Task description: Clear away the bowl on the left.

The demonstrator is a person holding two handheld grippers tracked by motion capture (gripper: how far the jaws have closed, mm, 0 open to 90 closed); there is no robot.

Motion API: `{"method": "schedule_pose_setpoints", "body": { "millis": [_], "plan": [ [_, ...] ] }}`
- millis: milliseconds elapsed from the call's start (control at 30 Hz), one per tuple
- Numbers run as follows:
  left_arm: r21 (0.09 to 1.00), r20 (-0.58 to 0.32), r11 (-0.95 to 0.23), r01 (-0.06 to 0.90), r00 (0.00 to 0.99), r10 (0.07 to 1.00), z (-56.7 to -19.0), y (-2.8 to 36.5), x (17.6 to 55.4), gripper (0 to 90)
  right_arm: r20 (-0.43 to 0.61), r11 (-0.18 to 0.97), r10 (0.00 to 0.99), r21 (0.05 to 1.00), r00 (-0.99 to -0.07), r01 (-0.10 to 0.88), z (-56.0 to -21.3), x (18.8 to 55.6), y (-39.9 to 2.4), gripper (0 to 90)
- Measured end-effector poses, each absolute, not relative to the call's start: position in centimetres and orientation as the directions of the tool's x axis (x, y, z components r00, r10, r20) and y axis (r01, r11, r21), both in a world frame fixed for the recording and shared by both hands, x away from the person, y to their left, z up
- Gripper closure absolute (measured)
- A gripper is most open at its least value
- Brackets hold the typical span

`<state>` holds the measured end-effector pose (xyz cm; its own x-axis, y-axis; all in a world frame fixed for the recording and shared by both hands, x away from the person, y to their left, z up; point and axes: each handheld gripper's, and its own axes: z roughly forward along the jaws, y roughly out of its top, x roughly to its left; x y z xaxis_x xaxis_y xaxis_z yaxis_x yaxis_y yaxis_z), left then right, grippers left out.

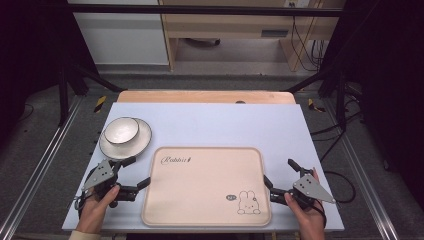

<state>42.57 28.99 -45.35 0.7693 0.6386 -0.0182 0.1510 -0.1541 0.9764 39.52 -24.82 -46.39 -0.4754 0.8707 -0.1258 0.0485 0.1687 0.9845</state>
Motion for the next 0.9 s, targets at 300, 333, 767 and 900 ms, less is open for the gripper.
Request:
{"method": "schedule_pose_setpoints", "body": {
  "millis": [300, 333, 767, 900],
  "plan": [
    [0.977, -0.052, -0.126, 0.174, 0.76, 0.648, -45.2, 28.9, 42.6, 5.2, -0.126, 0.174, 0.88, 0.983, -0.458, 0.063, -46.2, 39.1, -24.5, 4.4],
    [0.977, -0.054, -0.123, 0.175, 0.756, 0.653, -45.2, 29.0, 42.5, 5.0, -0.129, 0.176, 0.882, 0.982, -0.453, 0.064, -46.1, 39.1, -24.5, 4.4],
    [0.976, -0.107, -0.057, 0.208, 0.696, 0.71, -44.3, 30.5, 42.5, 4.6, -0.134, 0.175, 0.91, 0.982, -0.391, 0.07, -45.9, 38.6, -24.1, 4.4],
    [0.972, -0.104, -0.058, 0.228, 0.635, 0.765, -42.9, 31.2, 43.9, 5.1, -0.137, 0.185, 0.906, 0.979, -0.401, 0.083, -46.1, 38.7, -24.0, 4.5]
  ]
}}
